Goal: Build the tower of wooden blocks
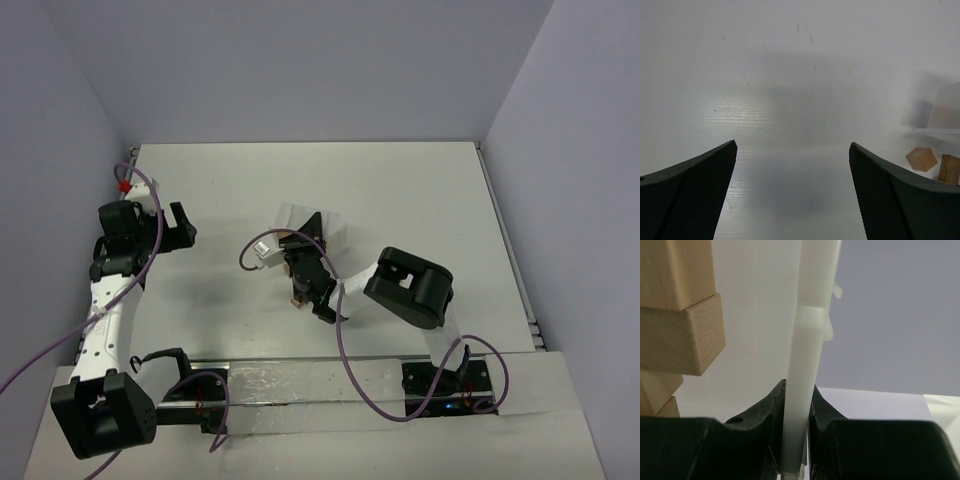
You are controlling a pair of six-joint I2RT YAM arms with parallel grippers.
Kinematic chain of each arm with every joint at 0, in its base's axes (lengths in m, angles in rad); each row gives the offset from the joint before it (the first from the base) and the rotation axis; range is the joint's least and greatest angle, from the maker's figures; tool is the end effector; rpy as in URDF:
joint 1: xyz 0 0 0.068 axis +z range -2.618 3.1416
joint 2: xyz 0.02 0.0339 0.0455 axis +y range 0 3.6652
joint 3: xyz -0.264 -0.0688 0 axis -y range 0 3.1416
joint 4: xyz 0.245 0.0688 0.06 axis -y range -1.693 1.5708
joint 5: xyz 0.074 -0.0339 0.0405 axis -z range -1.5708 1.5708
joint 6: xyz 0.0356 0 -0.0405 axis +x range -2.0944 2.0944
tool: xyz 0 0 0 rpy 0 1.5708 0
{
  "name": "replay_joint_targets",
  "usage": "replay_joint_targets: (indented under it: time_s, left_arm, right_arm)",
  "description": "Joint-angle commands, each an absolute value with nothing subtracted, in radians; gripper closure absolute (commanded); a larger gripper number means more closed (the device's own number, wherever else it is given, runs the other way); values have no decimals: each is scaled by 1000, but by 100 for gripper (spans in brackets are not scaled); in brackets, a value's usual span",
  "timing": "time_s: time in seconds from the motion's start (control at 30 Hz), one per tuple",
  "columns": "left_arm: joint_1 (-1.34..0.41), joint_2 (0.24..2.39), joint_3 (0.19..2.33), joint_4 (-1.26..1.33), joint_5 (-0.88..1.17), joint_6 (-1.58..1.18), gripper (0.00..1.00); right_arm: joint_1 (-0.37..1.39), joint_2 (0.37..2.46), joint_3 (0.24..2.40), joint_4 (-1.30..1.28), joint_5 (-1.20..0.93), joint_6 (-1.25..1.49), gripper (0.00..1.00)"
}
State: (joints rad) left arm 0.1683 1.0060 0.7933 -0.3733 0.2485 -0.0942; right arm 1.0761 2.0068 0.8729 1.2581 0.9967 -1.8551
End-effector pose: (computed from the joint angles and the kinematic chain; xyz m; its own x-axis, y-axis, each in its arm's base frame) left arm 0.2196 0.0284 0.2834 -0.5465 -0.1853 -0.8167 -0.0118 0.9768 -0.2138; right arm 0.2077 0.3221 0.1678 0.0626 -0.9820 0.1785 0.0796 -0.1734 -0.9816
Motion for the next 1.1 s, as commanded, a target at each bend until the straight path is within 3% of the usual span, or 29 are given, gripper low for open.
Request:
replay_joint_targets:
  time_s: [0.0,0.1,0.2,0.3,0.43,0.57,0.7,0.83,0.93,1.07]
  left_arm:
    - [178,995,804,-348,269,-100,1]
    - [178,988,793,-322,264,-101,1]
    - [177,1002,805,-334,270,-102,1]
    - [178,1000,808,-330,265,-103,1]
    - [176,984,798,-346,270,-97,1]
    - [176,993,811,-336,283,-98,1]
    - [176,994,810,-342,287,-98,1]
    - [178,994,808,-336,285,-95,1]
    - [176,982,802,-338,290,-88,1]
    - [178,974,801,-333,305,-75,1]
  right_arm:
    - [1015,2027,936,1768,1014,-1883,100]
    - [1068,1976,842,1766,941,-1853,100]
    - [997,2025,932,1769,986,-1900,100]
    - [1068,1969,841,1766,929,-1852,100]
    - [939,2032,934,1769,980,-1890,100]
    - [1049,1986,856,1767,956,-1854,100]
    - [937,2025,957,1769,997,-1892,100]
    - [1005,1985,884,1764,975,-1852,100]
    - [898,1993,926,1760,1013,-1858,100]
    - [843,1885,885,1566,1047,-1709,100]
